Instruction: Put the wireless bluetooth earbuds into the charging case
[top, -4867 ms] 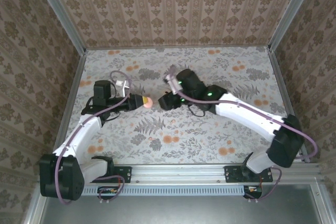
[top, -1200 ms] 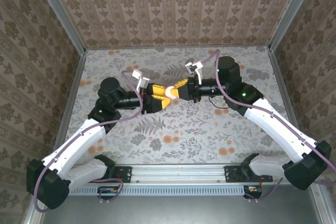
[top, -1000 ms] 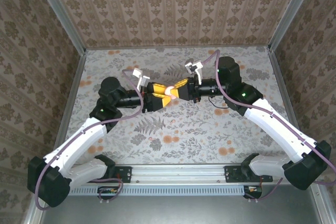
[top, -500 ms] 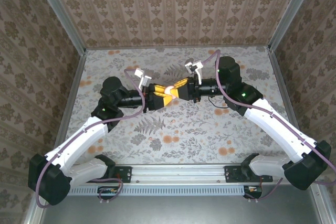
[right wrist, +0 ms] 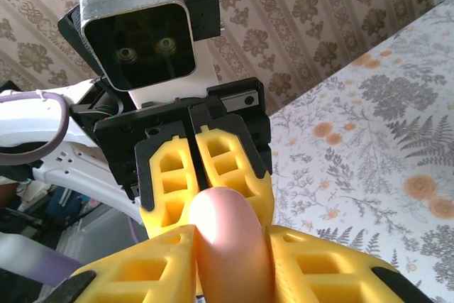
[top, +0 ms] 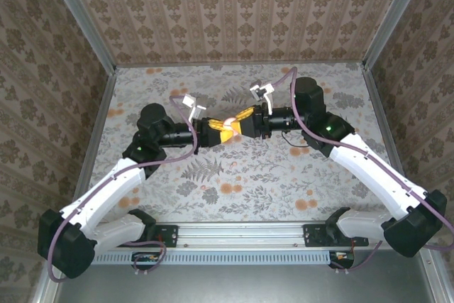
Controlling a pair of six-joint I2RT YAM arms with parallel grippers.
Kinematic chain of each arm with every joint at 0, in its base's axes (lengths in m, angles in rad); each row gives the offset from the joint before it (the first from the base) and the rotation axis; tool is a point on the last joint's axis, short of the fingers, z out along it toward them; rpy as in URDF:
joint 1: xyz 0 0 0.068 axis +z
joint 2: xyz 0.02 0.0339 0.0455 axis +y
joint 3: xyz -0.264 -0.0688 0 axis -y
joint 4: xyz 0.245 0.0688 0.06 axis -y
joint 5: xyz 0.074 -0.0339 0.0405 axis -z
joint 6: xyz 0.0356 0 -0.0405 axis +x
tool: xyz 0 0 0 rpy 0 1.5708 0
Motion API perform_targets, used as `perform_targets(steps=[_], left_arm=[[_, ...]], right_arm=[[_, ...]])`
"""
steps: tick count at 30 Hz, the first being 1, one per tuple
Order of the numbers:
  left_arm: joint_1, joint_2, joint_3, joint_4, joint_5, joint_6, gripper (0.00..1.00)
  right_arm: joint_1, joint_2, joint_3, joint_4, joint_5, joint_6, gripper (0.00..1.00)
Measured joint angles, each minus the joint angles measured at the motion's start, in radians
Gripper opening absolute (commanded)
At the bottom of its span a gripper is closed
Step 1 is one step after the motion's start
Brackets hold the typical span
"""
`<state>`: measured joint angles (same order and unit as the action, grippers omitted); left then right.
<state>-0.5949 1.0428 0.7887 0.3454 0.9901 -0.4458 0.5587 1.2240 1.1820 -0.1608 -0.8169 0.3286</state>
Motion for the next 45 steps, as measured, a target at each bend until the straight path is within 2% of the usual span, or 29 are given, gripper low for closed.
perform_targets(steps=[3, 8, 16, 25, 32, 38, 41, 45], left_arm=[[0.000, -0.010, -0.006, -0.024, -0.002, 0.028, 0.00], [-0.001, -0.042, -0.023, -0.037, -0.005, 0.070, 0.00], [-0.001, -0.061, -0.028, -0.092, -0.035, 0.137, 0.00], [0.004, -0.104, -0.036, -0.170, -0.090, 0.208, 0.00], [0.054, -0.169, -0.044, -0.270, -0.138, 0.258, 0.00], [0.109, -0.290, -0.045, -0.422, -0.210, 0.333, 0.00], [0.126, -0.357, -0.045, -0.496, -0.253, 0.365, 0.00], [0.126, -0.435, -0.045, -0.577, -0.313, 0.402, 0.00]], right_arm=[[-0.014, 0.018, 0.000, 0.018, -0.008, 0.038, 0.42], [-0.047, 0.053, 0.000, 0.031, -0.006, 0.085, 0.49], [-0.050, 0.056, 0.000, 0.029, -0.007, 0.126, 0.56], [-0.051, 0.014, 0.000, 0.002, 0.029, 0.158, 0.58], [-0.050, -0.046, -0.017, -0.053, 0.170, 0.199, 0.55], [-0.033, -0.034, -0.115, -0.132, 0.332, 0.253, 0.50], [0.040, -0.003, -0.140, -0.191, 0.450, 0.251, 0.48], [0.203, 0.069, -0.147, -0.218, 0.602, 0.245, 0.44]])
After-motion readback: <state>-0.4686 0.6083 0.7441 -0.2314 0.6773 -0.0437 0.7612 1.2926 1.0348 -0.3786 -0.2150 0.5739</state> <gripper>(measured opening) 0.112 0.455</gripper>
